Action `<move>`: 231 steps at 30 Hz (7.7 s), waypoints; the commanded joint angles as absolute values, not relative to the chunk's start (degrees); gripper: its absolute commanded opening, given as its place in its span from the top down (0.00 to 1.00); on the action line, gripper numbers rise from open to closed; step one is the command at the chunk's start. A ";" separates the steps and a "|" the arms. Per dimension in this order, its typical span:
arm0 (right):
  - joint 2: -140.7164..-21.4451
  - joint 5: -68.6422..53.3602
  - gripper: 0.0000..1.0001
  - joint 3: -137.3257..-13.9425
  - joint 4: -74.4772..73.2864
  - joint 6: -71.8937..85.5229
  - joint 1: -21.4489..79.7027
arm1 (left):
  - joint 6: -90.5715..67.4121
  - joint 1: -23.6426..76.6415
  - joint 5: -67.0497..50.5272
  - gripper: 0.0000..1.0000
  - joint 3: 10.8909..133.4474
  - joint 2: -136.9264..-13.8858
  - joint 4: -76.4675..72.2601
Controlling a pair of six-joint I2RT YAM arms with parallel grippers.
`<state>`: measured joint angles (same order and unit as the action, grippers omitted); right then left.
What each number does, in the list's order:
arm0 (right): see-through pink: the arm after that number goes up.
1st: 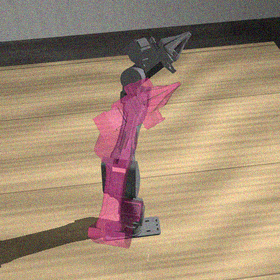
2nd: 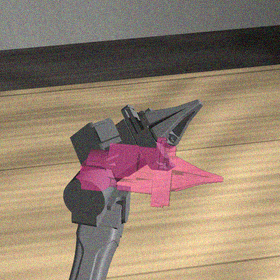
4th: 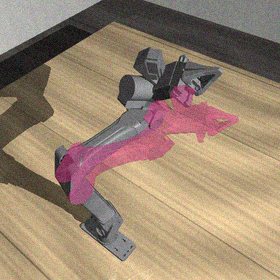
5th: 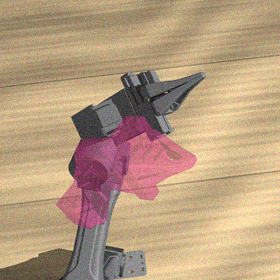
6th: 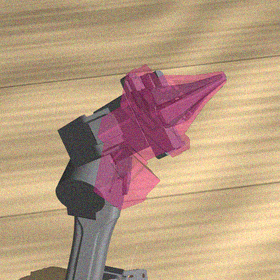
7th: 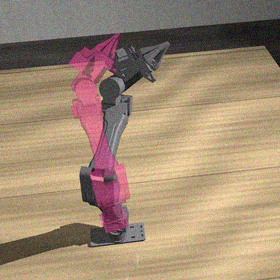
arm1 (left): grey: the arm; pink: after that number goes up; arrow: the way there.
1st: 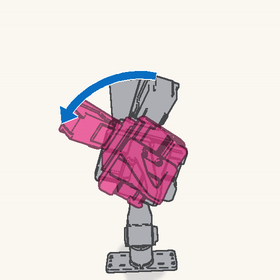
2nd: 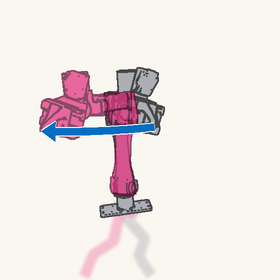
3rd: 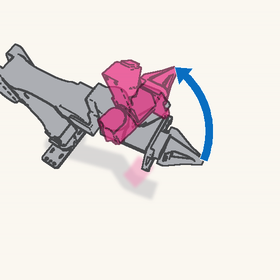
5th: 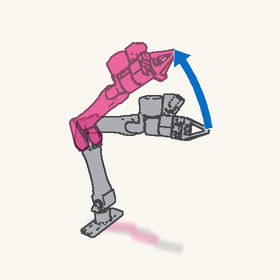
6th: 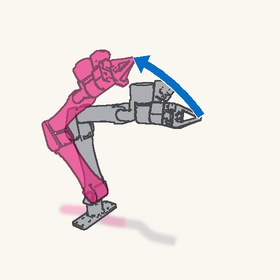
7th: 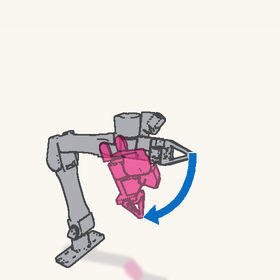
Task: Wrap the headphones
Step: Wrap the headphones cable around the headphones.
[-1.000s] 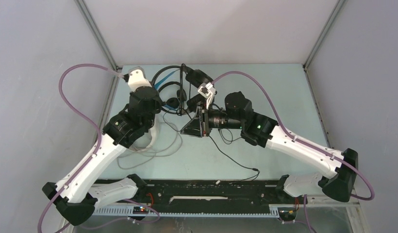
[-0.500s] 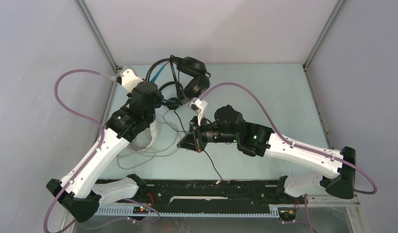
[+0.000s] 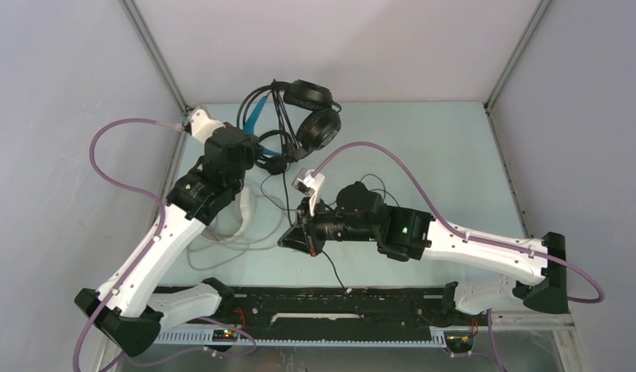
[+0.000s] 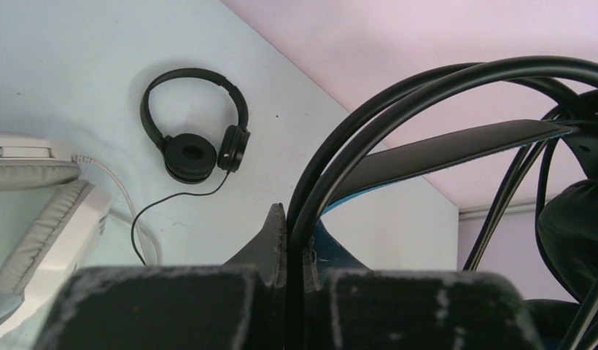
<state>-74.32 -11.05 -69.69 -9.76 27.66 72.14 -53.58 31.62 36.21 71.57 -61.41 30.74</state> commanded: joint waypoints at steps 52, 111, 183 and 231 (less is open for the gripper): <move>-68.43 3.43 0.79 -30.60 30.07 12.41 70.53 | -67.59 29.88 13.44 1.00 77.44 -55.74 28.22; -49.91 -33.38 1.00 -44.25 -1.24 21.50 36.87 | 16.49 29.95 -24.09 1.00 68.02 -49.40 32.28; -82.13 -42.80 0.89 -74.55 1.98 48.65 43.14 | -23.74 41.46 44.62 1.00 68.65 -66.57 27.20; -71.24 10.43 0.84 -70.42 -12.85 22.41 62.76 | -55.59 41.38 33.40 1.00 84.80 -65.79 37.74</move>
